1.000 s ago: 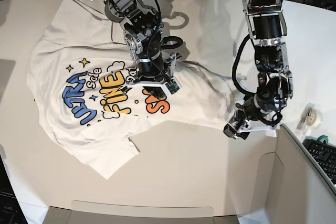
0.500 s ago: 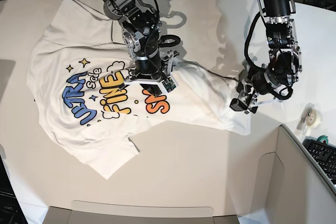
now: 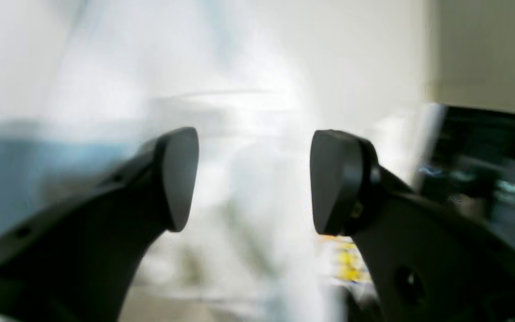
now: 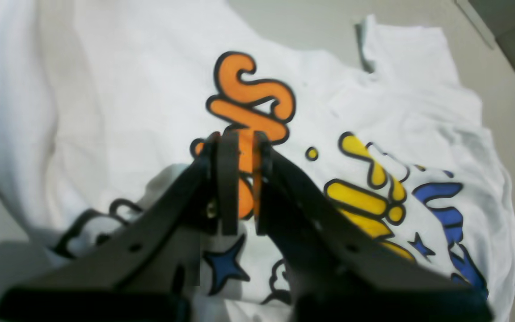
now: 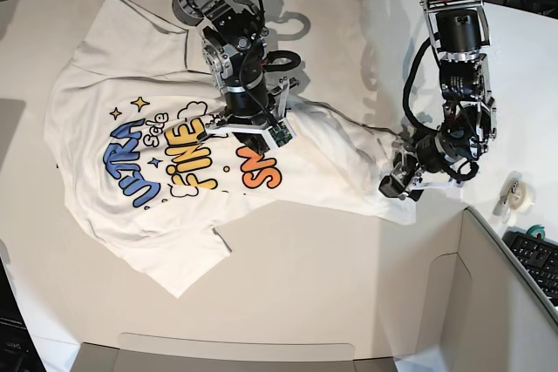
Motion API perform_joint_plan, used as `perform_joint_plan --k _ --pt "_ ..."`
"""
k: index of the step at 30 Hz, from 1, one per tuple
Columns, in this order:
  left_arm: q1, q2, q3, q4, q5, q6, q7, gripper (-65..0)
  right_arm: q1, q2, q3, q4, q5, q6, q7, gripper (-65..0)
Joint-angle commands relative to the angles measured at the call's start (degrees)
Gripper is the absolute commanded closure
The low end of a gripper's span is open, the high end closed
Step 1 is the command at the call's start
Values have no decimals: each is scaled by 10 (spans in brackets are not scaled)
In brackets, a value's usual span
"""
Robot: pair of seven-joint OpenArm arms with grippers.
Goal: Layout the t-shirt on the table in an organized manner, then fold the t-shirt properly
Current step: 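Move the left gripper down to the shirt side seam and grasp it, then drag the grasped side seam with the left gripper away from the right gripper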
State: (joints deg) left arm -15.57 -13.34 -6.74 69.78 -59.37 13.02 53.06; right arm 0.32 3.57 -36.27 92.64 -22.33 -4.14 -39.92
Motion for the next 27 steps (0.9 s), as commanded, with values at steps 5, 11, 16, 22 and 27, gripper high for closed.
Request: perform_joint_plan --k 5,11,16,22,27 --pt "-34 -7 4 -3 25 -11 -2 -363 9 -5 1 13 -6 -6 14 -50" --pt "-34 -8 8 -3 25 -11 -2 -363 10 -5 1 13 -6 -6 14 -50" --pt "-29 -8 41 -3 25 -11 -14 -362 10 -5 1 13 -6 -6 14 -50" --pt "-21 -7 100 -5 25 -11 -66 -325 10 -4 1 12 -6 -6 14 -50" --pt "-16 -7 104 -5 26 -11 -111 -156 10 -4 1 12 -6 -6 14 -50"
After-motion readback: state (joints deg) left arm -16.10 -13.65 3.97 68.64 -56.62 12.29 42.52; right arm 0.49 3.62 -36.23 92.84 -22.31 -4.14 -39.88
